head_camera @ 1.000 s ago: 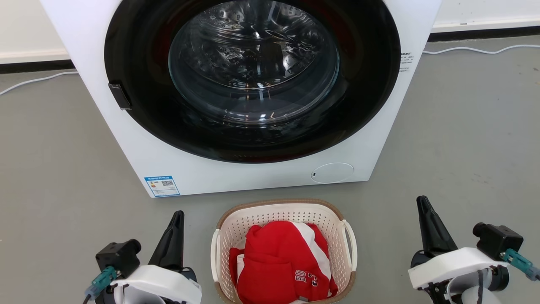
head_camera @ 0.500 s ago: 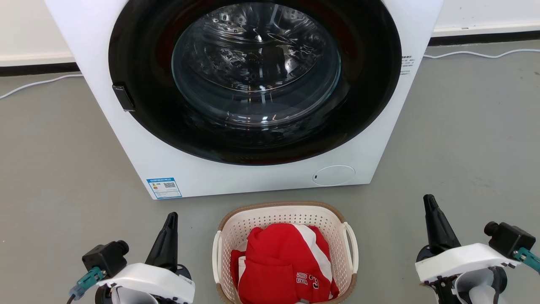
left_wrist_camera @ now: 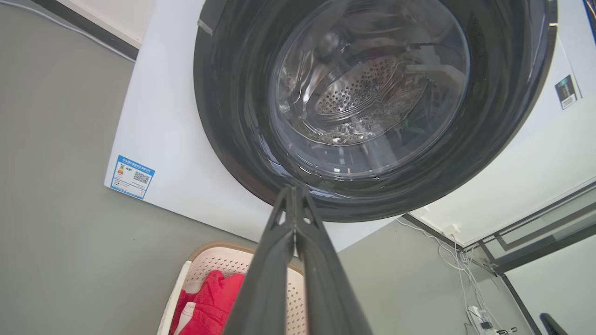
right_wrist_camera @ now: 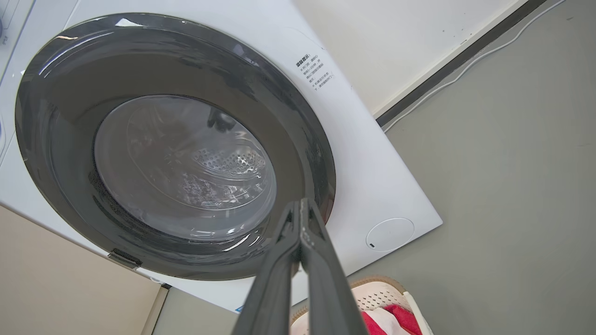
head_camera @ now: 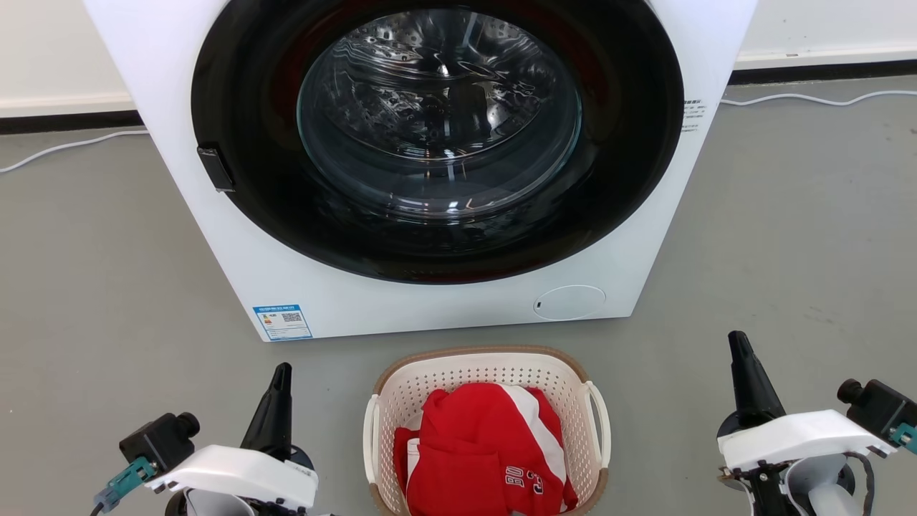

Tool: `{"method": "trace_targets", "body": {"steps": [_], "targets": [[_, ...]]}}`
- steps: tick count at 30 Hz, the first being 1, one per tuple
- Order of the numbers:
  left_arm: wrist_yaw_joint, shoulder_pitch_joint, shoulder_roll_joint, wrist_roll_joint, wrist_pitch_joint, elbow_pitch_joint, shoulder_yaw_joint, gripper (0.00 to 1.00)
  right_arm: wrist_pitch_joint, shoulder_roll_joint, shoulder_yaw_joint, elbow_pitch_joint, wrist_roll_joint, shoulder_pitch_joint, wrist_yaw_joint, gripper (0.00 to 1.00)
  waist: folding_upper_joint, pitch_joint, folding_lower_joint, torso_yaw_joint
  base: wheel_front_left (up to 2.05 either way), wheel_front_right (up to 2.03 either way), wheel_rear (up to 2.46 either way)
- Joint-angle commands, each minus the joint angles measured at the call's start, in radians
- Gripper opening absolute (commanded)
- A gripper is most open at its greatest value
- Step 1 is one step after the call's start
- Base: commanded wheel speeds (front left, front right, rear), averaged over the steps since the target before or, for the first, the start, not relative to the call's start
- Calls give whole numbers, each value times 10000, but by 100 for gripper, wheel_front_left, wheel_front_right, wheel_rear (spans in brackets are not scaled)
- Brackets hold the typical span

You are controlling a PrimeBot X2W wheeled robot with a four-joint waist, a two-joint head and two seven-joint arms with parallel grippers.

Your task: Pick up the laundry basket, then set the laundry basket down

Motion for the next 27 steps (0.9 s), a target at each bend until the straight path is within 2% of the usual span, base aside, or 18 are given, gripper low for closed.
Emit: {"method": "trace_targets", "body": {"steps": [1,27], "targets": [[-89,-359,73,-295,49,-226,177,0,100,-36,23,-328,266,-136,29,0,0,-8,-1,5,0,0,0],[-142,-417,100,-3238,846,-203,629,0,870,151,-367,-526,2998,-31,45,0,0,-199,-1,113,0,0,0]]}}
